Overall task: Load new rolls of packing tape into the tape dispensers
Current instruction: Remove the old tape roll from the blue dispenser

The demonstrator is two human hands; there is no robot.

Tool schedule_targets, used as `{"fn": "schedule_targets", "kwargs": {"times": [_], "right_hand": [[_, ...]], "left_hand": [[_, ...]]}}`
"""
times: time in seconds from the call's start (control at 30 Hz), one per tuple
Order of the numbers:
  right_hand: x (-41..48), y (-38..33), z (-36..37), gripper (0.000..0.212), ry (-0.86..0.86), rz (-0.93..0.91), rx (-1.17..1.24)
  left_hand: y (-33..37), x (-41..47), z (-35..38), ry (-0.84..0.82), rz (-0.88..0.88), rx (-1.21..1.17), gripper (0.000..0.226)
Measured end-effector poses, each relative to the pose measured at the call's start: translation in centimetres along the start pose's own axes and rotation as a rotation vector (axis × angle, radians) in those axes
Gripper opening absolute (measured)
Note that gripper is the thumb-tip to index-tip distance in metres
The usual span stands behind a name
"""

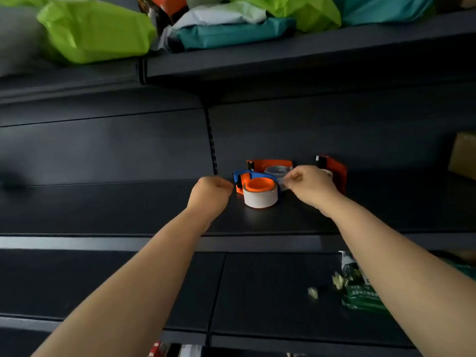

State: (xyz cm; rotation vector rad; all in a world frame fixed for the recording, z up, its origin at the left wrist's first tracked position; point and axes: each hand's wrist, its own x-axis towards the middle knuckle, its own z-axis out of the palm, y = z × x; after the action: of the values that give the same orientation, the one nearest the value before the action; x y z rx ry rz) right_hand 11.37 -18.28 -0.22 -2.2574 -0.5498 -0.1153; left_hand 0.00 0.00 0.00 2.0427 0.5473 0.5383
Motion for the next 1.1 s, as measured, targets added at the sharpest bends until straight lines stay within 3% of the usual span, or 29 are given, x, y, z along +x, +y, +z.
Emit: {"fn": "schedule_targets", "kwargs": {"times": [0.13, 0.27, 0.4, 0.67, 0.73, 0.87, 1.0, 1.1], "right_hand": [[2.6, 0.7, 1.1, 0.025, -0.082, 0.036, -0.140], [4.5, 0.6, 2.7, 0.051, -0.066, 0.141, -0.169], [5.6, -0.3, 4.0, 0.056, -0.090, 0.133, -0.209], [5.6, 0.2, 4.7, 0.058, -0.159, 0.293, 0.341], [4.5, -0.1, 4.4, 0.049, -0.177, 0.268, 0.401], [-0.2, -2.0, 3.5, 0.012, -0.157, 0.091, 0.420], [-6.5, -3.8, 3.7, 0.012, -0.147, 0.012, 0.536], [-10.6, -4.5, 5.2, 0.014, -0.250, 0.030, 0.550]], "left_hand": [[0.3, 2.1, 1.9, 0.053, -0.064, 0.013, 0.021], [-0.6, 2.3, 2.3, 0.117, -0.057, 0.029, 0.028], [-1.3, 2.9, 1.9, 0.162, -0.084, 0.056, 0.030], [-1.6, 2.7, 2.4, 0.021, -0.204, -0.162, 0.018], [-1.6, 2.1, 2.6, -0.034, -0.232, -0.206, 0.024], [-1.2, -1.4, 1.6, -0.095, -0.179, -0.325, 0.027], [-1.2, -5.9, -1.4, -0.066, -0.002, -0.425, 0.020], [-2.2, -8.9, -4.7, -0.170, 0.135, -0.382, 0.023]]}}
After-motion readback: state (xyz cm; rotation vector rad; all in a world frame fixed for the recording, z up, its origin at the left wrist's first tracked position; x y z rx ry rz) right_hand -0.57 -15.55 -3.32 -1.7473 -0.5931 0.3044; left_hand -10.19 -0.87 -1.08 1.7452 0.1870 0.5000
